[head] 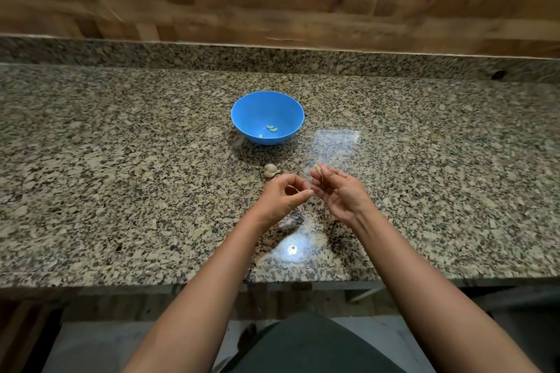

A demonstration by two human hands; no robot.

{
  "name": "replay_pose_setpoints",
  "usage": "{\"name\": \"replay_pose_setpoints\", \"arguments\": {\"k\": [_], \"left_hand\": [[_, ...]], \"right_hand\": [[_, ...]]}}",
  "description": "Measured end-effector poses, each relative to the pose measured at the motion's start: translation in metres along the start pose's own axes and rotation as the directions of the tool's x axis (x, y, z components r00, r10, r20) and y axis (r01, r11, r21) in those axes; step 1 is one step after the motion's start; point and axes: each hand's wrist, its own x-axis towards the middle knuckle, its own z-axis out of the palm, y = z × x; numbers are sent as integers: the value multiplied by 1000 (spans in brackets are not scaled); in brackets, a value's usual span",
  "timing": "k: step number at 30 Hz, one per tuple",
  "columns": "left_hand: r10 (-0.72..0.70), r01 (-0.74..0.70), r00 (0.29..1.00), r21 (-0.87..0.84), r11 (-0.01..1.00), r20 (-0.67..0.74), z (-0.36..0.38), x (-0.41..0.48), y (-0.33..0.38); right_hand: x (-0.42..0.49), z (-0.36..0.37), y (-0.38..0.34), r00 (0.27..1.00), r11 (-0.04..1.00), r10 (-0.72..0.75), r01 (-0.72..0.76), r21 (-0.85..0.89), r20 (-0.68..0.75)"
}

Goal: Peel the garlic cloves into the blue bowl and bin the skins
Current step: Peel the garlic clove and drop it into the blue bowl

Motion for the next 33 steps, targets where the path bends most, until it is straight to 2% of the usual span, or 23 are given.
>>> {"name": "replay_pose_setpoints", "arguments": {"k": [3, 6, 10, 20, 28, 30, 33], "left_hand": [[-41, 39, 992, -19, 999, -117, -2, 3, -1], [-63, 56, 981, -44, 997, -185, -1, 8, 1], [-100, 53, 962, -185, 981, -253, 1, 9, 6], [-118, 59, 960, -226, 972, -254, 2, 11, 11], [-142, 77, 954, -240, 968, -265, 1, 11, 13], [-153, 93, 952, -227, 970, -266, 2, 11, 15], [-160, 112, 953, -189, 976, -258, 5, 12, 18]], "right_hand": [[-1, 0, 1, 1000, 993, -4, 7, -121, 26], [-1, 0, 3, 998, 984, -35, 44, -171, 51], [-2, 1, 2, 985, 944, -120, 152, -293, 124], [-7, 5, 4, 964, 792, -207, 264, -551, 164], [-7, 9, 3, 936, 614, -270, 348, -708, 225], [-6, 8, 5, 935, 612, -283, 346, -711, 213], [-5, 7, 9, 940, 665, -295, 332, -669, 172]]}}
